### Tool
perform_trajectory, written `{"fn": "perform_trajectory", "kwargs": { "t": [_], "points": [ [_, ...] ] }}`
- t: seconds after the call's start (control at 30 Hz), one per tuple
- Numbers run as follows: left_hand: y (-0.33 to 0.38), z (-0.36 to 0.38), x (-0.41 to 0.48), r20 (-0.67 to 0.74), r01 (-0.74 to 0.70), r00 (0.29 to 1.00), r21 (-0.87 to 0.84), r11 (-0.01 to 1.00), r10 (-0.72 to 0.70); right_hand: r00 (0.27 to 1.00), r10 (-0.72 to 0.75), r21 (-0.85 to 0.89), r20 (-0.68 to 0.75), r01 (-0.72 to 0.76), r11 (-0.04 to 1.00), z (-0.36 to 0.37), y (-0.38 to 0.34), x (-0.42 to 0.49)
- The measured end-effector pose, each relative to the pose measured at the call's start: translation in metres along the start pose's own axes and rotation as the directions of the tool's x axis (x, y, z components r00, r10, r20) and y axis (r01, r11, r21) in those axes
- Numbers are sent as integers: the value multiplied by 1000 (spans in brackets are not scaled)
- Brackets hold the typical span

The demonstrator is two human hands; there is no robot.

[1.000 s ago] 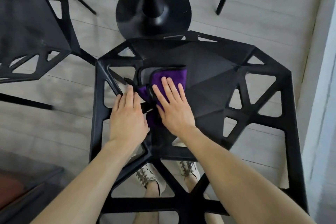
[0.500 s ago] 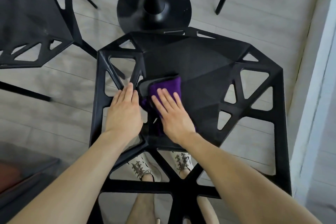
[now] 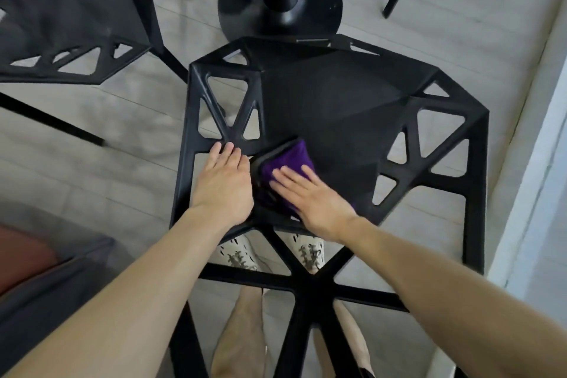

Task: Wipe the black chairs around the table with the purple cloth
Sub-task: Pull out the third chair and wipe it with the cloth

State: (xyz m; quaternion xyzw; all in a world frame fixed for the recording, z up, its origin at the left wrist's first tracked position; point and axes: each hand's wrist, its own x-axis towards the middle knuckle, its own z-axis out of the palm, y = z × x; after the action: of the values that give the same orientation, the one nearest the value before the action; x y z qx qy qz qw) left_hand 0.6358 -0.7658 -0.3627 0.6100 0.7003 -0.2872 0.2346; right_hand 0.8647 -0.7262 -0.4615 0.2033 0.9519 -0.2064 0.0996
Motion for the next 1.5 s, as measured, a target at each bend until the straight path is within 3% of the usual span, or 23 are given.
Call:
{"fn": "perform_trajectory", "kwargs": {
  "t": [0.07, 0.17, 0.27, 0.33, 0.5, 0.6, 0.73, 0.93, 1.03, 1.2, 1.33, 1.4, 1.5],
  "points": [
    [2, -1, -3, 29, -8, 1000, -18, 1000, 8, 983, -153, 35, 105, 150, 988, 6, -9, -1],
    [0, -4, -12, 75, 7, 997, -107, 994, 1, 927, -276, 35, 255, 277, 960, -12, 41, -14],
    [-6, -4, -21, 122, 19, 993, -207, 978, 7, 937, -163, 54, 308, 154, 987, -31, 72, -27],
    [-2, -2, -25, 121, 4, 992, -221, 975, 23, 954, -86, 43, 287, 77, 996, -29, 50, -28],
    [5, 9, -29, 217, 62, 976, -299, 952, 5, 944, -209, 102, 255, 189, 977, -1, -14, -6],
    [8, 14, -34, 302, 79, 953, -288, 954, 12, 895, -243, 100, 374, 222, 970, -16, 23, -27],
    [15, 15, -40, 334, 81, 942, -303, 950, 26, 852, -143, 81, 503, 119, 990, -33, 77, -89],
    [37, 15, -40, 339, 60, 940, -299, 952, 47, 872, -215, 176, 440, 151, 973, -12, 13, -49],
    [47, 14, -40, 341, 35, 937, -292, 956, 70, 867, -229, 198, 443, 154, 968, -15, 29, -67],
    [45, 11, -42, 341, 46, 939, -282, 958, 55, 868, -96, 165, 488, 17, 986, -41, 86, -111],
    [32, 3, -53, 363, 71, 932, -221, 973, 15, 869, -72, 178, 490, -19, 984, -37, 70, -104],
    [24, -1, -59, 374, 67, 928, -172, 983, 2, 903, -21, 277, 429, -110, 955, -30, 50, -93],
    [16, -5, -66, 402, 62, 916, -158, 985, 7, 956, 196, 491, 220, -282, 824, -28, 13, -43]
  ]
}}
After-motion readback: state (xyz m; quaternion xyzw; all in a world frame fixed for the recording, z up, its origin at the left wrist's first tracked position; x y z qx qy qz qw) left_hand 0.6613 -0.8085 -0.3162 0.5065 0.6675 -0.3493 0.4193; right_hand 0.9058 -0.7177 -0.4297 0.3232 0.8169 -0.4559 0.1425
